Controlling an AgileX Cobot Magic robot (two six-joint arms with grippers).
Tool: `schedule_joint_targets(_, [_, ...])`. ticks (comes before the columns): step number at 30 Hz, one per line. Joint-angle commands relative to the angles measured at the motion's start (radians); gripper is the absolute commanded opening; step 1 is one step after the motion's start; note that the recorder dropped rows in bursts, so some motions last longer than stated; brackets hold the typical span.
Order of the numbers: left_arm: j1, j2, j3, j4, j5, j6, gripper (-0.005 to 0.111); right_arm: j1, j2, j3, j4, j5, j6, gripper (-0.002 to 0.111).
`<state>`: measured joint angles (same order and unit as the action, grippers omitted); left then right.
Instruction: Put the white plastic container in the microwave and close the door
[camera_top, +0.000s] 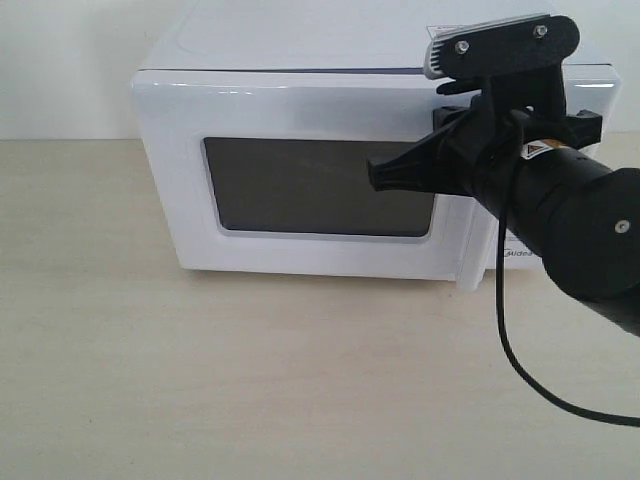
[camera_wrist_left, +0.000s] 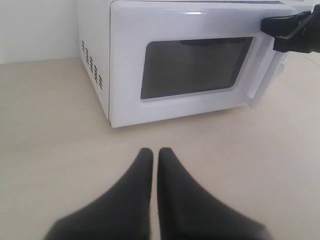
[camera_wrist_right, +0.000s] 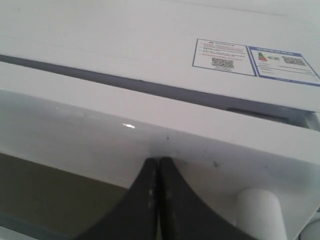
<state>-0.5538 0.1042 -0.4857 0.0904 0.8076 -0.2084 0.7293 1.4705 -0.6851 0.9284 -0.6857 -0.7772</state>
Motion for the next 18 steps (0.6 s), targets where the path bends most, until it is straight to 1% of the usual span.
schedule_joint_targets(1, [-0.003, -0.003, 0.004, 0.007, -0.001, -0.010, 0.004, -0.027, -0.002, -0.005, 0.008, -0.041, -0.008, 0.000])
schedule_joint_targets(7, [-0.003, -0.003, 0.004, 0.018, -0.001, -0.010, 0.004, -0.094, -0.002, -0.005, 0.023, 0.025, -0.008, 0.000])
schedule_joint_targets(18, [-0.003, -0.003, 0.004, 0.022, -0.001, -0.013, 0.004, -0.103, -0.002, -0.009, 0.003, 0.014, -0.010, 0.000])
